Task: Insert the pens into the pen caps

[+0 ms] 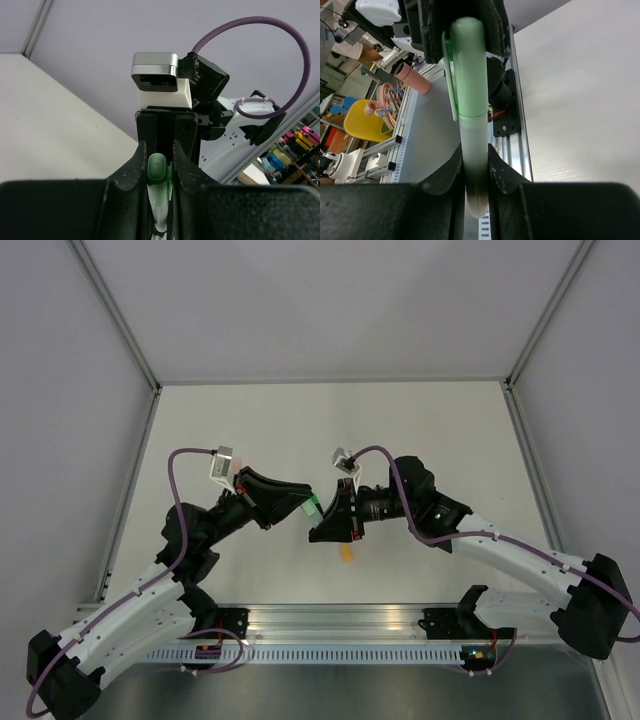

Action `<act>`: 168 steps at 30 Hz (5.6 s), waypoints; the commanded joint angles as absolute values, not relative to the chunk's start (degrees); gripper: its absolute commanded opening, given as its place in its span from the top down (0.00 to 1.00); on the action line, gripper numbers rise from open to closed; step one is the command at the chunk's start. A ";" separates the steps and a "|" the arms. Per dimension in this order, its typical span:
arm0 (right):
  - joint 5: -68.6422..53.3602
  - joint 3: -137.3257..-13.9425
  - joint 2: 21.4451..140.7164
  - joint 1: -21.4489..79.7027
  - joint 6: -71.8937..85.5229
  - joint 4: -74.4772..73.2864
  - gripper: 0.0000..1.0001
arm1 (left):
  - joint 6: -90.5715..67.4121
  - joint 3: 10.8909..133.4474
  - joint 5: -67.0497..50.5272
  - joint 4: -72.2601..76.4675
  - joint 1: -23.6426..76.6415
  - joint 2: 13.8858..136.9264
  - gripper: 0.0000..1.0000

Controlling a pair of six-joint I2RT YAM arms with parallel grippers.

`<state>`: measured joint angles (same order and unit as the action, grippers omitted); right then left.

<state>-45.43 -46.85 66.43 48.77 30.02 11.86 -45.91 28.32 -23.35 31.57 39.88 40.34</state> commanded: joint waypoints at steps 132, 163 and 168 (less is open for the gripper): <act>0.18 -37.00 54.50 55.63 23.82 -10.28 0.43 | -5.97 82.06 13.35 -35.93 9.93 101.15 0.20; -4.22 -35.16 47.99 55.63 23.99 -8.88 0.43 | -25.40 87.63 16.52 -41.05 7.82 118.56 0.44; -4.22 -35.07 47.29 55.72 24.08 -8.88 0.43 | -26.10 88.24 19.06 -42.18 7.82 120.49 0.48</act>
